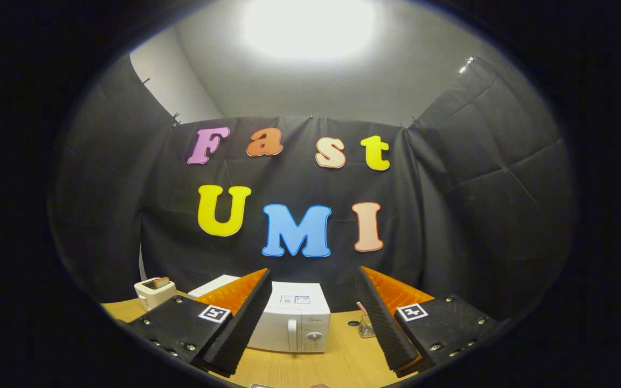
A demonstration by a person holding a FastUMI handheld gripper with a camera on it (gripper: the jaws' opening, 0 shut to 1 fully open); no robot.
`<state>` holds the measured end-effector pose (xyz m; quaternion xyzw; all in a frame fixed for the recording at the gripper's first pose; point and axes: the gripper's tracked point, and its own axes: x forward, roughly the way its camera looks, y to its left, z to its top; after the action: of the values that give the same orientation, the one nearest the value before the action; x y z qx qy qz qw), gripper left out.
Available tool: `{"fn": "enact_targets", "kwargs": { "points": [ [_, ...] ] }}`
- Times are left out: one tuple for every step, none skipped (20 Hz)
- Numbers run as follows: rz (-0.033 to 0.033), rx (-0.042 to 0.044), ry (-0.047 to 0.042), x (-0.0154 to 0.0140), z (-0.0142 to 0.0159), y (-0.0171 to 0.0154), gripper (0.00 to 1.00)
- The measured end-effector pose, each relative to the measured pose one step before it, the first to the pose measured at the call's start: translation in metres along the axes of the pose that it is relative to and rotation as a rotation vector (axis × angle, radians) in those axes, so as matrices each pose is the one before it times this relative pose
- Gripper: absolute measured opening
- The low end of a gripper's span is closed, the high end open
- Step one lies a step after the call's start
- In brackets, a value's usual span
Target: Open the microwave, put the food inside, and close the microwave door.
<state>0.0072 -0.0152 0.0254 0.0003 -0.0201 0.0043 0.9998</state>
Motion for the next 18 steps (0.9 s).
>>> {"fn": "enact_targets", "kwargs": {
  "points": [
    [0.00028, -0.00346, -0.00089, 0.00129, 0.00028, -0.00087, 0.97],
    [0.0006, -0.00387, -0.00245, 0.00037, 0.0015, -0.00037, 0.96],
    [0.00307, -0.00288, -0.00289, 0.00016, 0.00068, 0.0007, 0.96],
    [0.00235, -0.00236, -0.00352, 0.00096, 0.00088, 0.00034, 0.97],
    [0.00376, -0.00166, -0.00127, 0.00134, 0.00031, 0.00022, 0.97],
    [0.00742, -0.00051, 0.0009, 0.00214, -0.00161, 0.00146, 0.96],
    [0.00645, -0.00072, 0.00246, 0.00353, -0.00167, 0.00084, 0.96],
    [0.00717, -0.00347, 0.00237, 0.00339, -0.00197, 0.00046, 0.96],
    [0.00397, -0.00597, 0.00221, 0.0039, -0.00108, -0.0007, 0.96],
    [0.00456, -0.00702, 0.00137, 0.00498, -0.00218, -0.00062, 0.96],
    [0.00676, -0.00934, 0.00014, 0.00519, -0.00183, 0.00009, 0.97],
    [0.00656, -0.01126, 0.001, 0.00594, -0.00361, -0.00002, 0.96],
    [0.00455, -0.00878, 0.00112, 0.00623, -0.00215, -0.00124, 0.96],
    [0.00356, -0.00328, 0.00576, 0.00741, -0.00425, -0.00081, 0.96],
    [0.0092, 0.00213, 0.00503, 0.00689, -0.0039, 0.00089, 0.96],
    [0.00894, 0.00373, 0.0047, 0.00528, -0.00365, 0.00143, 0.97],
    [0.00641, 0.00409, 0.00725, 0.00625, -0.00528, 0.00018, 0.96],
    [0.00806, 0.00454, 0.00891, 0.00666, -0.00624, 0.00036, 0.96]
  ]
}}
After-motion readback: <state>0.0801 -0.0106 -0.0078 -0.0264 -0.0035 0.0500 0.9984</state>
